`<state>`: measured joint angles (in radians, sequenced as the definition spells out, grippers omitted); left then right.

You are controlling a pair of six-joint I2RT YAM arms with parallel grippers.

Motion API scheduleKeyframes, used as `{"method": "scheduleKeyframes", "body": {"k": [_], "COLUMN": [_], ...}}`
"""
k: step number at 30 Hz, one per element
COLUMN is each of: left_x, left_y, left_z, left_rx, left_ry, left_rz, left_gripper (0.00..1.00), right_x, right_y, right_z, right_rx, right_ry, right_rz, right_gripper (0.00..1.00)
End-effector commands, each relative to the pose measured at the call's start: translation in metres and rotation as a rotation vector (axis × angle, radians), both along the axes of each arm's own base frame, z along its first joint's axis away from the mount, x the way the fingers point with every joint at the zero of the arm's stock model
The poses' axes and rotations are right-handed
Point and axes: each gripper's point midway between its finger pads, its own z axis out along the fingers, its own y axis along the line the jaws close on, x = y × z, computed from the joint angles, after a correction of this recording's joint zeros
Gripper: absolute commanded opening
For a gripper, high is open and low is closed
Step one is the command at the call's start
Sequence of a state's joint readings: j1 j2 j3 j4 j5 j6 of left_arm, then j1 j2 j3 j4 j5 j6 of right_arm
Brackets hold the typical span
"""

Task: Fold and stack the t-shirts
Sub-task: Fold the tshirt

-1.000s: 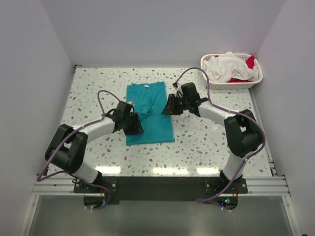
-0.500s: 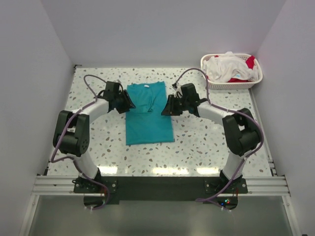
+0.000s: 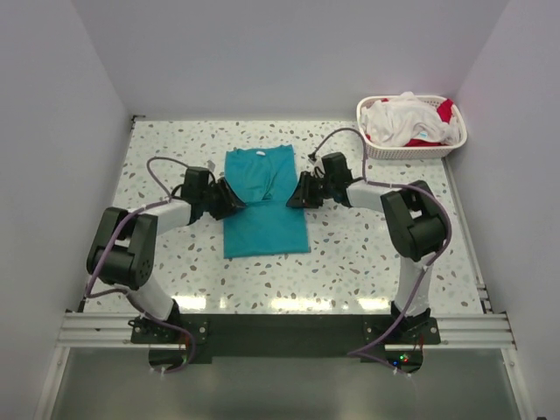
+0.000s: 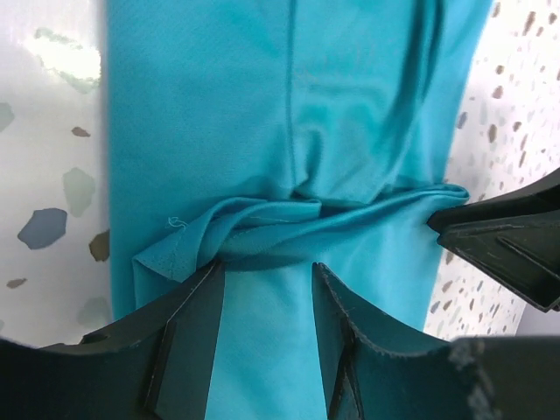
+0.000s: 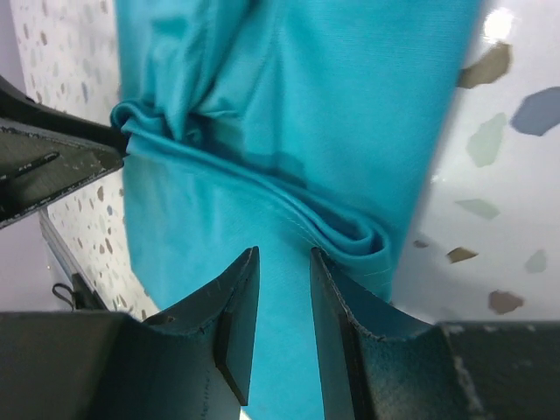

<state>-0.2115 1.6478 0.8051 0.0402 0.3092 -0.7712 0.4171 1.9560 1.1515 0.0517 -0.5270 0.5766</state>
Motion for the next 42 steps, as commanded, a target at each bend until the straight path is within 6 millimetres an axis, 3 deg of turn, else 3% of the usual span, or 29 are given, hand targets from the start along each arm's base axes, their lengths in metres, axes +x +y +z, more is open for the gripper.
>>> {"method": "scheduleKeyframes", "body": {"k": [1,4,7,9,12,13,15,16,19,22,24,26,27,29,30,34,38,42], "left_x": [0.013,0.011,0.013,0.018,0.029,0.037,0.035,0.039,0.033,0.017,0.001,-0.020,-0.033,-0.059,-0.070,-0.108,-0.121,-0.121], "left_y": [0.008,0.021,0.027,0.030,0.035,0.036,0.046,0.051,0.066,0.067,0.058,0.051,0.036,0.036,0.029,0.036,0.037,0.034], "left_z": [-0.014,-0.032,-0.027,-0.015,0.019,0.043,0.055,0.075,0.097,0.101,0.093,0.079,0.072,0.050,0.042,0.009,0.000,-0.005], "left_rx": [-0.022,-0.023,-0.025,-0.002,0.029,0.041,0.090,0.117,0.183,0.207,0.221,0.259,0.280,0.352,0.367,0.410,0.445,0.453], "left_ry": [-0.017,0.030,0.031,0.014,-0.053,-0.115,-0.115,-0.166,-0.205,-0.208,-0.173,-0.127,-0.112,-0.037,-0.016,0.095,0.137,0.151], "left_rz": [0.075,0.128,0.141,0.137,0.140,0.139,0.159,0.171,0.204,0.180,0.136,0.091,0.041,0.016,-0.017,-0.041,-0.068,-0.089], "left_gripper": [0.49,0.49,0.50,0.52,0.57,0.59,0.64,0.66,0.71,0.78,0.79,0.79,0.79,0.79,0.79,0.78,0.75,0.68], "right_x": [0.024,0.028,0.027,0.029,0.031,0.028,0.030,0.031,0.025,0.016,0.007,-0.004,-0.012,-0.027,-0.036,-0.072,-0.096,-0.102], "right_y": [0.002,-0.007,-0.012,-0.013,-0.018,-0.021,-0.023,-0.024,-0.028,-0.030,-0.027,-0.044,-0.046,-0.064,-0.065,-0.075,-0.073,-0.065], "right_z": [-0.005,-0.035,-0.048,-0.040,-0.025,-0.023,-0.013,0.000,0.019,0.028,0.042,0.044,0.043,0.038,0.036,0.025,0.012,0.003], "right_rx": [0.051,0.018,0.000,-0.010,-0.042,-0.061,-0.076,-0.075,-0.111,-0.187,-0.231,-0.343,-0.384,-0.486,-0.519,-0.643,-0.674,-0.635], "right_ry": [-0.009,0.036,0.056,0.031,-0.006,-0.007,-0.035,-0.068,-0.099,-0.127,-0.159,-0.169,-0.167,-0.141,-0.131,-0.094,-0.058,-0.030], "right_rz": [-0.040,-0.064,-0.059,-0.058,-0.056,-0.047,-0.049,-0.045,-0.037,-0.017,0.000,-0.023,-0.024,-0.052,-0.046,-0.028,-0.011,-0.011], "right_gripper": [0.34,0.34,0.34,0.34,0.34,0.34,0.34,0.35,0.40,0.46,0.49,0.53,0.54,0.58,0.59,0.61,0.61,0.59]}}
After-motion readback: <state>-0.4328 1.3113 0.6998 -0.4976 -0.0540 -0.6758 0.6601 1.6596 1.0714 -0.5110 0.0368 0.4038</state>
